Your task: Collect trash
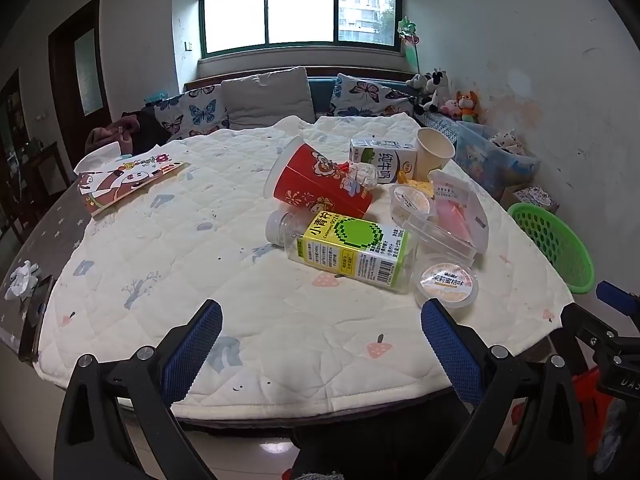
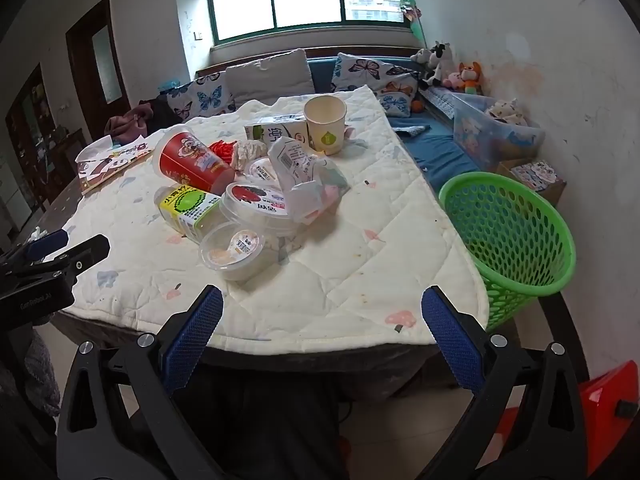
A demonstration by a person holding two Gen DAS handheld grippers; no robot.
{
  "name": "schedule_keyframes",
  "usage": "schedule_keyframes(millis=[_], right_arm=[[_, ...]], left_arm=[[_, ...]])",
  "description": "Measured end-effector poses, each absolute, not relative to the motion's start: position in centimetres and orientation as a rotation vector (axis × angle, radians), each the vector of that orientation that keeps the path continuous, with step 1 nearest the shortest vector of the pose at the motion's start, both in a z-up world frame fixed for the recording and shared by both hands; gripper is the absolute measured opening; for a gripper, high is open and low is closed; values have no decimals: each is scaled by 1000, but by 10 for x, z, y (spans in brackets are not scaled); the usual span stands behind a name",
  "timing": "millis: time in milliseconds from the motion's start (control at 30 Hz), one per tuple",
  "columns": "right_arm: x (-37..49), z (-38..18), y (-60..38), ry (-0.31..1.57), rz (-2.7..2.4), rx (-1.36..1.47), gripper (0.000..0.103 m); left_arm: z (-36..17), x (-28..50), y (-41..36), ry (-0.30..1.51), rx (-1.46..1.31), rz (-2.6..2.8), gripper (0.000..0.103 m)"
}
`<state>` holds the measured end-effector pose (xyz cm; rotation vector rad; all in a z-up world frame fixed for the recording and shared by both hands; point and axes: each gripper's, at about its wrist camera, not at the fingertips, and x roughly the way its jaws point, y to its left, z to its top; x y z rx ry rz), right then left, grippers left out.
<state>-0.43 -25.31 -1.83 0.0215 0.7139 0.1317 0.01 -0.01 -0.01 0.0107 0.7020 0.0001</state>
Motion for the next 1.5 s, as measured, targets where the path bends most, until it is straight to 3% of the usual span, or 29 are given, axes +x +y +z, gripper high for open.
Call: schedule_keyframes(millis=[1500], right_arm=[[3,-22,-250,714,160,25,99]], left_arm=[[5,6,10,688,-21,10,97]])
